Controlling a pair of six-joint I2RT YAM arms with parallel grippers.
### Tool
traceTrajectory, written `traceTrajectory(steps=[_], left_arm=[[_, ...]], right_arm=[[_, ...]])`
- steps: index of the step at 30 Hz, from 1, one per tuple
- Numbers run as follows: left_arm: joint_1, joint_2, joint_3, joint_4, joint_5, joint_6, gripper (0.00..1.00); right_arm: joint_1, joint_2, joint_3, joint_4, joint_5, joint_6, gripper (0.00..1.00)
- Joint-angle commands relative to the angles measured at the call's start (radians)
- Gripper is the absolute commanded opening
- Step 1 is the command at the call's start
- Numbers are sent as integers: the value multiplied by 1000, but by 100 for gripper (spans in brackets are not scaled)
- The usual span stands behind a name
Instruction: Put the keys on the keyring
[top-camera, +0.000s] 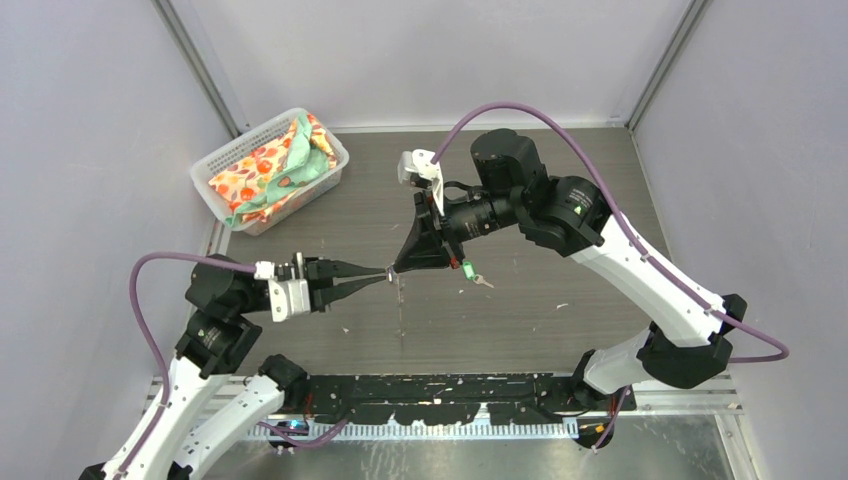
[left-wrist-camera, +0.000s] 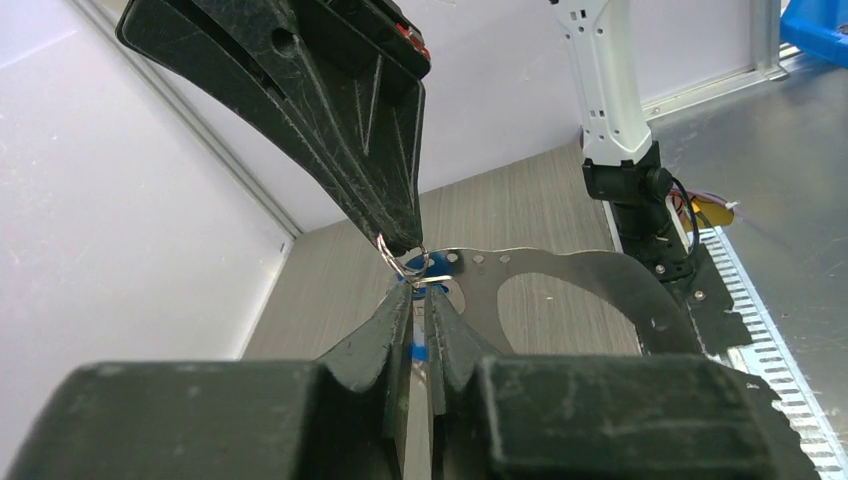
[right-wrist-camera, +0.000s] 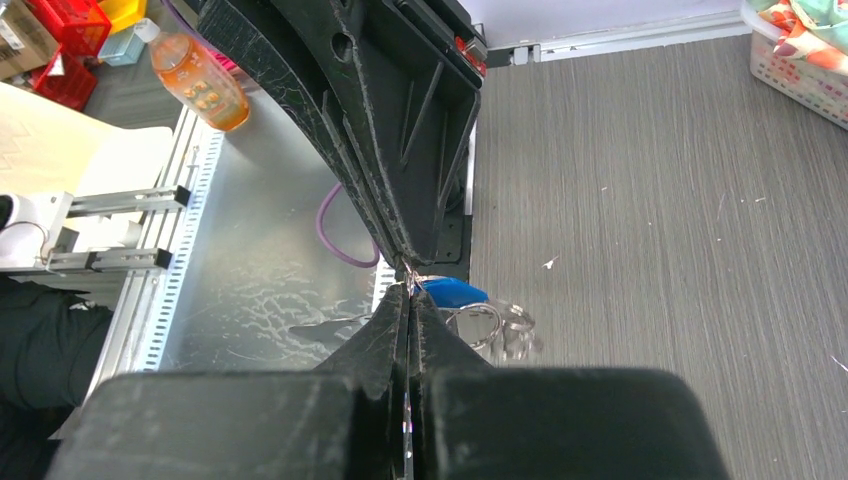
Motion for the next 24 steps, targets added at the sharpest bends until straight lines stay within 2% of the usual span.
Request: traceTrajectory(steps=[1,7,12,16,19,24], left_arm=[[-4,8,37,35,22,-24,11],[-3,4,29,30,20,-26,12],[-4,-5,30,3,77,-15,23],[-3,-1,26,2,27,-12,27],[-4,13,37,4,-15,-14,25],[-3,7,32,4,-18,-14,10]], right_arm=[[-4,1,46,25,-21,1,1],[-4,4,44,18,-23,1,1],[-4,8,39,10,-24,-2,1],[-4,14,36,10,-34,1,1],[-3,22,38,11,-43,4,1],[-4,22,38,9,-43,2,1]])
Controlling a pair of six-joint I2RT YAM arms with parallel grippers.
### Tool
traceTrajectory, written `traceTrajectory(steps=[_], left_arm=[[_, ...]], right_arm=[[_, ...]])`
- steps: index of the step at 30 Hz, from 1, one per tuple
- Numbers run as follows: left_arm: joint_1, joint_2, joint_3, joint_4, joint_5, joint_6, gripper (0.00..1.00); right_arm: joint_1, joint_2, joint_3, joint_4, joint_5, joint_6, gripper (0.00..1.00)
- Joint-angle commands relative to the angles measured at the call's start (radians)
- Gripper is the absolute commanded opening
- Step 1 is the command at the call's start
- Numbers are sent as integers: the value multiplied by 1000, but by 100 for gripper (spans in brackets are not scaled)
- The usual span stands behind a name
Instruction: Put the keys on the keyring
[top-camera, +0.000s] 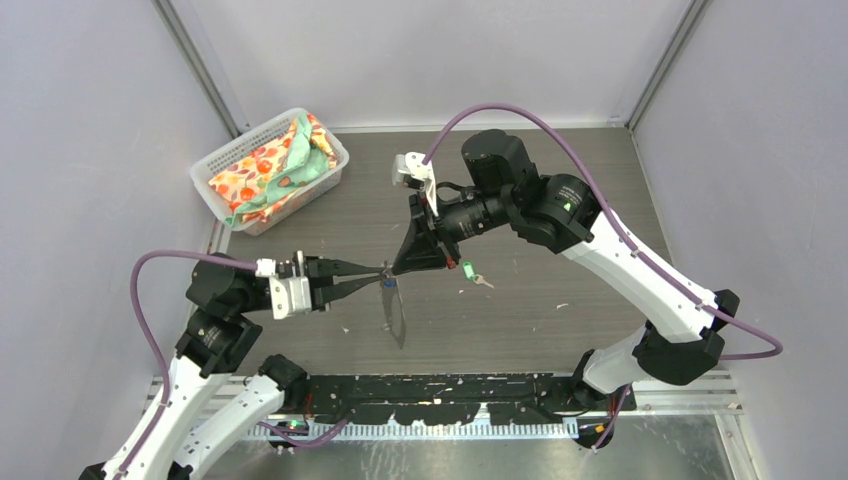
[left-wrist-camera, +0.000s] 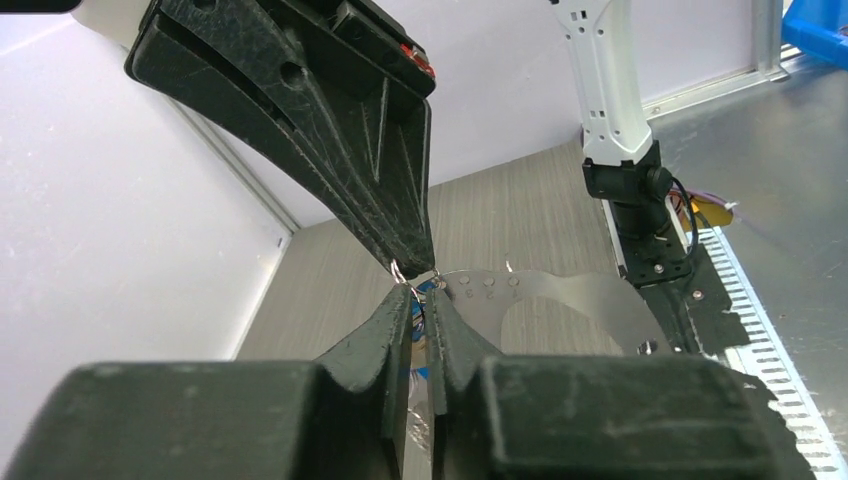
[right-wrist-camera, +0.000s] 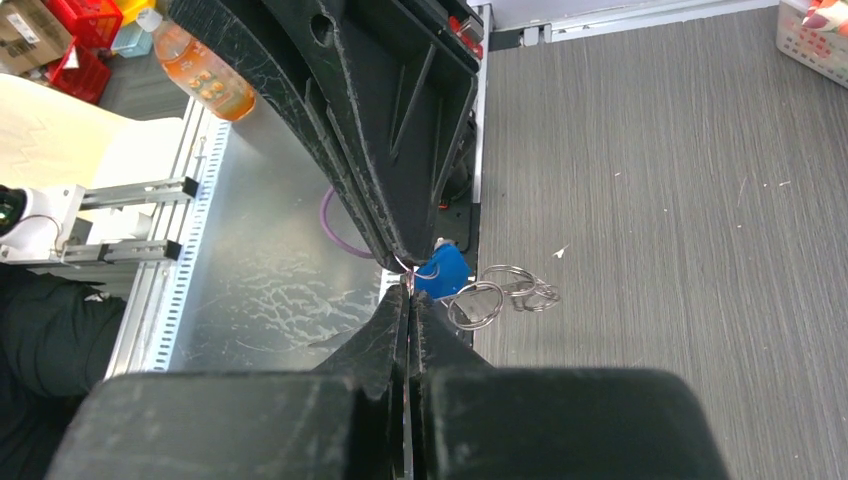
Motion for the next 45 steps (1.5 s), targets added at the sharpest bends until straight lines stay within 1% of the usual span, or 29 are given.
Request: traceTrajectory(steps=[1,3,4,9,13,15,19,23,27,28,29,31,32,36,41,45], left_arm=[[-4,-1,27,10,-20,-2,6],[-4,-7,24,-1,-20,6,1],[-4,-9,23,-10,-17,17,0],[-4,-23,19,-52,2,66,1],[-4,-38,4,-52,33,104,1],[-4,-43,-5,-44,40,115,1],[-4,-51,-19,-42,61,152,1],[-4,-58,-29,-43,105,178,0],[-4,-69,-41,-48,116,202,1],[-4,-70,-39,-59,116,209,2],[-3,-70,-37,-71,121,215,7],[-4,-70,-34,-85,122,216,23],[-4,-69,-31,-88,116,210,28],[-4,-55,4,-95,28,135,30],[-4,-45,48,-91,-56,24,33],[-4,-31,80,-72,-101,-71,39]], right_arm=[[-3,-5,37,22,-27,2,1],[-3,-6,38,23,-26,3,1],[-3,-8,39,22,-26,2,1],[-4,-22,31,33,-30,7,1],[-7,-44,-11,100,-42,34,1],[-7,-51,-30,134,-45,73,1],[-7,-73,-91,250,-40,140,1],[-7,-96,-157,383,-5,205,1],[-7,-130,-235,519,30,266,1],[-8,-142,-256,544,45,276,1],[-6,-154,-279,572,68,286,1],[-7,-182,-327,632,92,302,1],[-6,-193,-348,656,103,308,1],[-6,-253,-432,730,159,300,1],[-5,-285,-453,708,180,252,1],[-6,-311,-472,717,185,220,1]])
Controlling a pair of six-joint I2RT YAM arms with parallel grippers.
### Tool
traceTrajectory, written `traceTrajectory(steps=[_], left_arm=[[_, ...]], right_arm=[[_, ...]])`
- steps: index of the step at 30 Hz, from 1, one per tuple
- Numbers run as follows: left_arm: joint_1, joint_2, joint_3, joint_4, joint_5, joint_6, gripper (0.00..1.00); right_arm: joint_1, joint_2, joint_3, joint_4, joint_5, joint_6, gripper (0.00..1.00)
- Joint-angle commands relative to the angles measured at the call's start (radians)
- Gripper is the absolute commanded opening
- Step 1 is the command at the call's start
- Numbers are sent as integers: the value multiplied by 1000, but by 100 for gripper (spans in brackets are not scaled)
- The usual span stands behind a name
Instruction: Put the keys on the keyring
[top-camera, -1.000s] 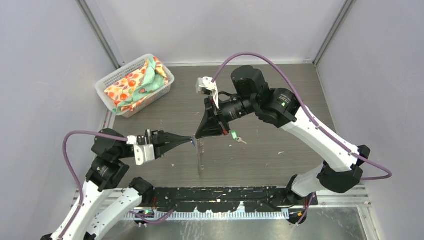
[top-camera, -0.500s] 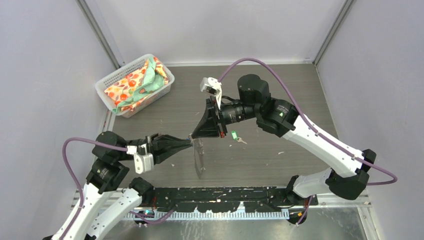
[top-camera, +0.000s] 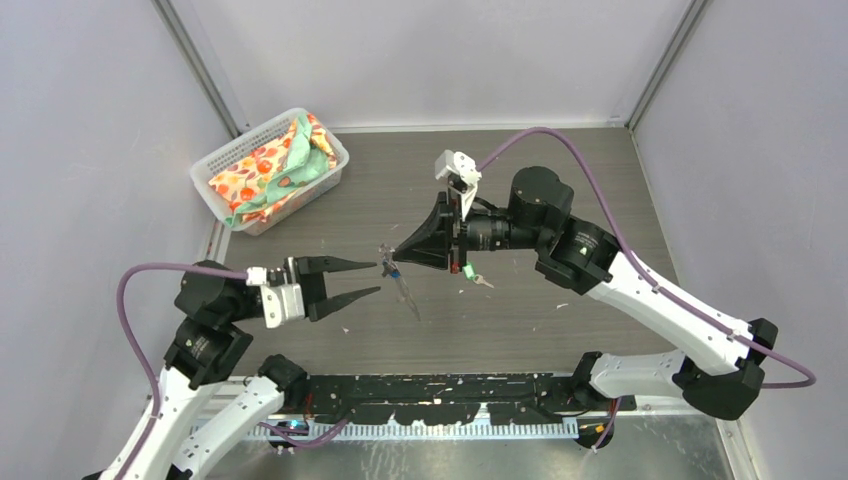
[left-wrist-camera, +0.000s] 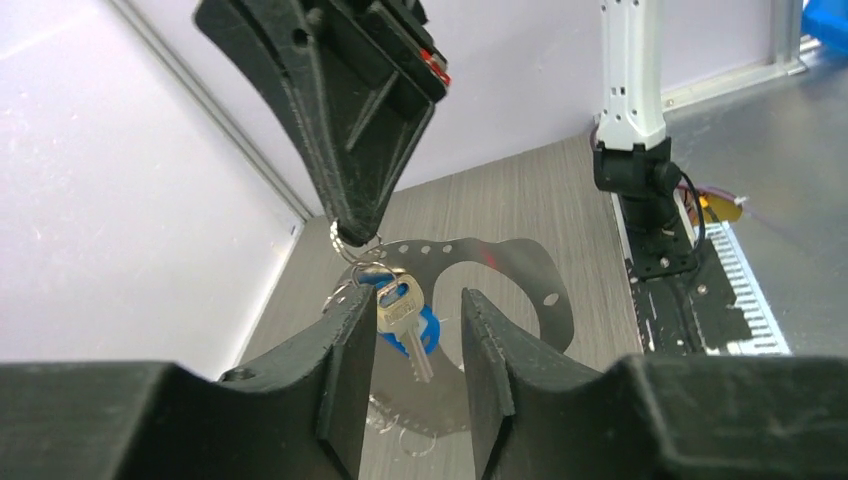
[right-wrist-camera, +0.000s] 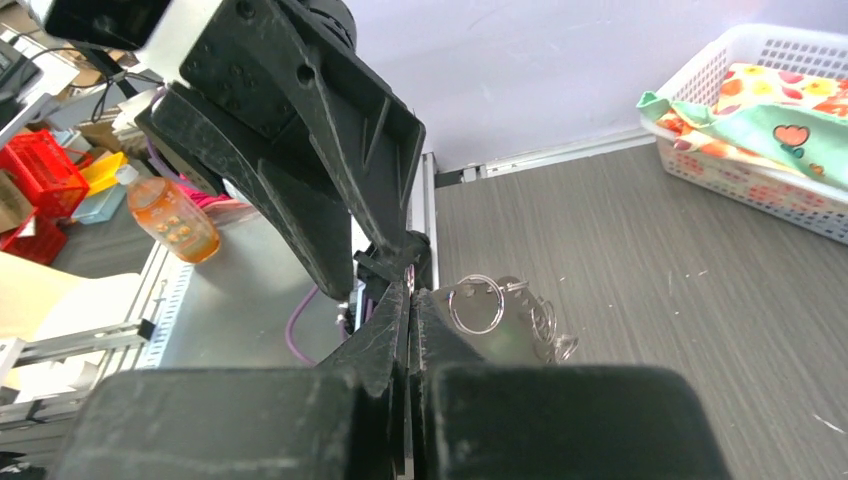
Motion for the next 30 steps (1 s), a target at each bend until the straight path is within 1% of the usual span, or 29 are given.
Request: traceTrajectory(steps=[1,4,6,11,14,16,20,23,24,26,27,29,30], left_arm=[[-4,25,66,36,-82,-154,39],[-4,72,91,53,-103,-259,34],[-4,108,111,55,-74,-328,30],[-4,169,142,52,-21,-428,28],[-4,181,154,63,11,-450,26],[-4,186,162,62,3,-455,23],[-3,190,161,74,-21,-456,16],[-3,190,160,80,-22,-460,6],[-2,190,160,78,-23,-459,5],[-3,187,159,70,-28,-459,5],[-3,184,160,67,-29,-461,7],[-3,178,160,65,-39,-466,16],[-3,177,160,65,-39,-467,18]], right_arm=[[-1,-56,-10,99,27,-41,1],[-2,-55,-13,108,22,-51,1],[0,-55,-12,118,22,-55,1],[9,-57,-13,124,35,-81,1],[10,-58,-10,109,42,-100,1],[12,-57,-8,97,42,-109,1],[19,-55,-4,74,40,-124,1],[26,-55,2,50,47,-142,1],[27,-57,1,46,50,-147,1],[29,-60,0,34,55,-158,1],[30,-60,0,29,57,-162,1],[31,-61,-2,26,57,-166,1],[34,-61,0,25,57,-169,1]])
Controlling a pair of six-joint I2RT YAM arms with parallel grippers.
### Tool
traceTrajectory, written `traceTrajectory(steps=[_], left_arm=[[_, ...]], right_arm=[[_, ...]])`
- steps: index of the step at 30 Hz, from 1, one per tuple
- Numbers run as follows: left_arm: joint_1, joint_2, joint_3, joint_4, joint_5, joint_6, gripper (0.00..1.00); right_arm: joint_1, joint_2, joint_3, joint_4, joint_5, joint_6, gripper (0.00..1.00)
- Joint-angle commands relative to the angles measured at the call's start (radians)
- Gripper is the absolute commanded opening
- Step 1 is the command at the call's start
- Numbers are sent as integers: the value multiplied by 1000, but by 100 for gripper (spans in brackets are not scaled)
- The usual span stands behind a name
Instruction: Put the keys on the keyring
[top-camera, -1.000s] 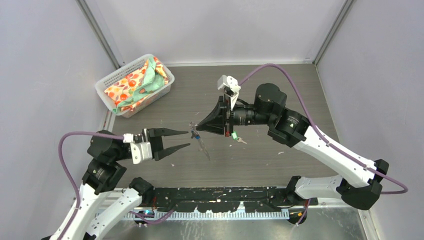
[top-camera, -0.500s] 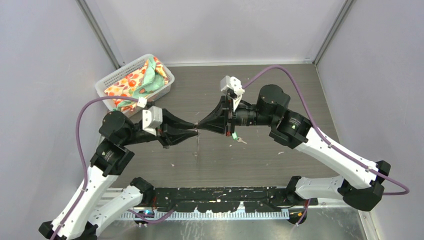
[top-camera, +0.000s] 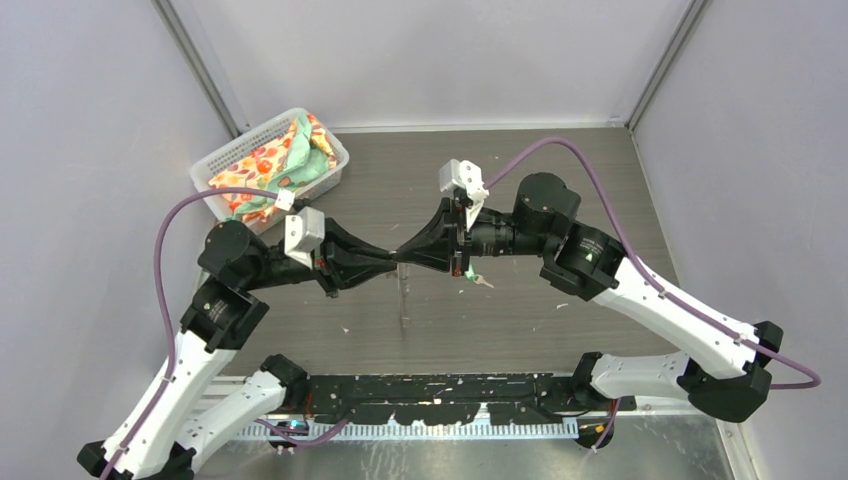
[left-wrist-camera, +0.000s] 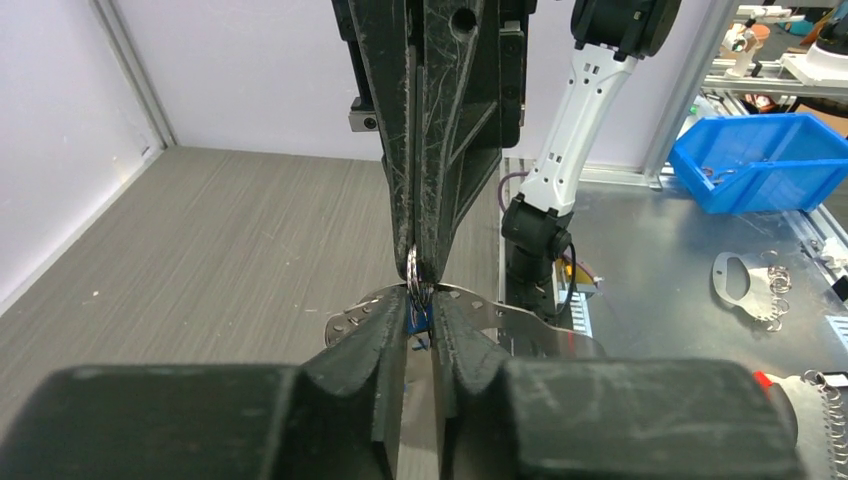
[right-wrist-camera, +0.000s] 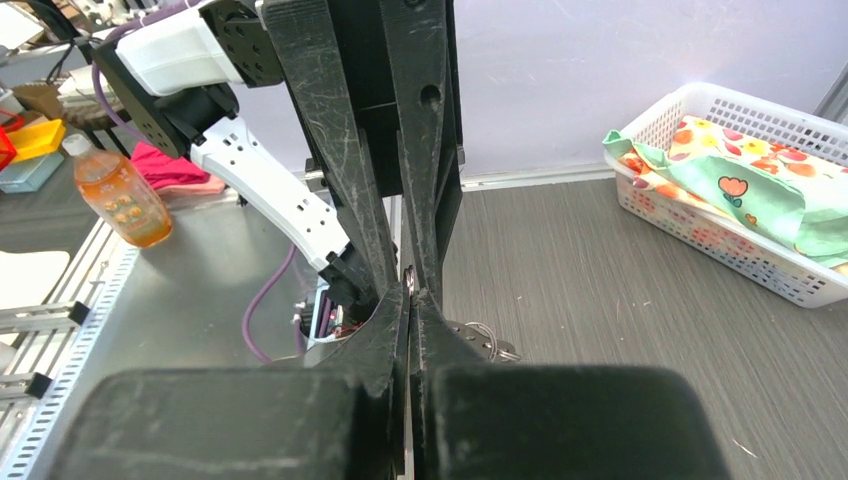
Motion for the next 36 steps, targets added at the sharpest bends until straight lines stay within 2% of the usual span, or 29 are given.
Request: traceTrajectory(steps=[1,4,8,12,13,15,17,21,26,30,33,36], left_arm=[[-3,-19,39,35,-9,-19,19],[-2,-23,43,34,-7,-16,19],[-1,-21,44,36,-1,-14,1],[-1,-15,43,13,21,23,0],[-1,-11,44,-1,20,38,0],[-1,-3,58,-52,13,98,0],[-1,8,86,-139,8,189,0],[0,47,156,-266,28,300,0],[-1,87,206,-305,42,310,0],[-1,103,226,-336,112,309,0],[-1,125,257,-408,202,356,0],[-1,158,301,-484,233,405,0]], right_arm=[[9,-23,20,-1,19,-29,1],[10,-21,23,-10,18,-38,1],[12,-21,27,-22,15,-44,1],[15,-24,36,-33,13,-44,2],[14,-25,42,-43,13,-41,6],[15,-15,94,-120,27,-35,22],[13,7,179,-276,55,-65,32],[14,66,356,-559,55,-166,41],[16,191,562,-835,51,-240,42],[24,237,619,-870,47,-295,43],[24,255,656,-879,24,-326,44],[28,293,705,-923,5,-348,44]])
